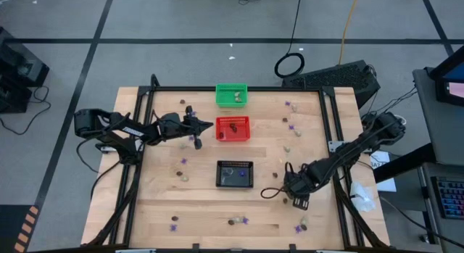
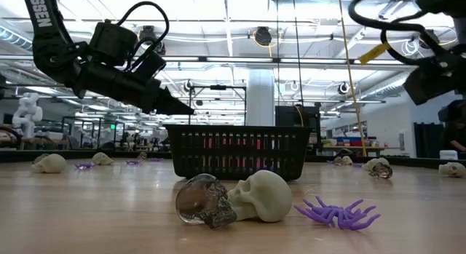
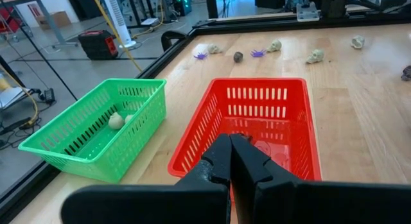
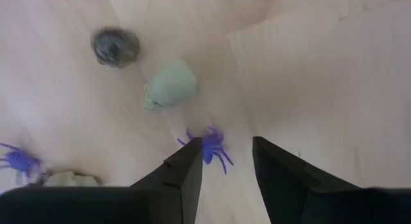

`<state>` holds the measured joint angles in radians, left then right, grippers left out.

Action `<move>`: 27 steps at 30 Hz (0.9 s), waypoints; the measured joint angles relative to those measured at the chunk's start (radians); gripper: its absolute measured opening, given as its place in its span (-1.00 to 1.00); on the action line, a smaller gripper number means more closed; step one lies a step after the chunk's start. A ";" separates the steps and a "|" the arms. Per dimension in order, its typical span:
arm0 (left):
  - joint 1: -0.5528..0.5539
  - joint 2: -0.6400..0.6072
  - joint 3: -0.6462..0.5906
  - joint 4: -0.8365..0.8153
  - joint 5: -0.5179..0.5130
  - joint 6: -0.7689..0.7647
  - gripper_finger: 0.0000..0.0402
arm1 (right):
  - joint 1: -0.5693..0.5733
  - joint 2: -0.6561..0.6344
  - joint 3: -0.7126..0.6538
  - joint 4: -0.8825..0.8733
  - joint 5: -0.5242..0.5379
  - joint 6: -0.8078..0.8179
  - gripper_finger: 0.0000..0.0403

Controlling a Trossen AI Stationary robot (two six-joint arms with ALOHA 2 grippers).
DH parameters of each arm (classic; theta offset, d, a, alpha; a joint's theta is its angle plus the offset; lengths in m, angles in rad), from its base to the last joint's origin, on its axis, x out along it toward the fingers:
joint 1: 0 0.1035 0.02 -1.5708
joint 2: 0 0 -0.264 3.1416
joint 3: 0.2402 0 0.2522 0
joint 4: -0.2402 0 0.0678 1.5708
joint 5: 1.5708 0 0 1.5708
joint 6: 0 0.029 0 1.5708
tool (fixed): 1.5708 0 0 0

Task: Sort Halloween decoration
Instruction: Put the violet spider toy into the black basket

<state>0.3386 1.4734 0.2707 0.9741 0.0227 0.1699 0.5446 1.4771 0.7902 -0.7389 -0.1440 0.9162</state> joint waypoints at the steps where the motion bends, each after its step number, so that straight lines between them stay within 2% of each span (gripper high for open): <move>1: 0.000 0.000 0.000 0.000 0.000 0.000 -1.00 | 0.000 -0.002 0.007 -0.009 0.010 0.007 -0.36; 11: 0.000 0.000 0.000 -0.005 0.000 0.000 -1.00 | 0.057 0.012 0.018 0.012 0.014 0.046 -0.22; 17: 0.000 0.000 0.000 -0.020 0.000 0.000 -1.00 | 0.086 0.058 0.013 0.034 0.018 0.031 -0.24; 22: 0.000 0.000 0.000 -0.020 0.000 0.001 -1.00 | 0.085 0.059 0.006 0.029 0.035 0.022 -0.40; 27: 0.000 0.000 0.000 -0.020 0.000 0.000 -1.00 | 0.085 0.060 0.005 0.024 0.041 -0.002 -0.74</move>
<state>0.3389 1.4734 0.2710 0.9543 0.0227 0.1703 0.6296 1.5372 0.7948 -0.7153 -0.1031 0.9145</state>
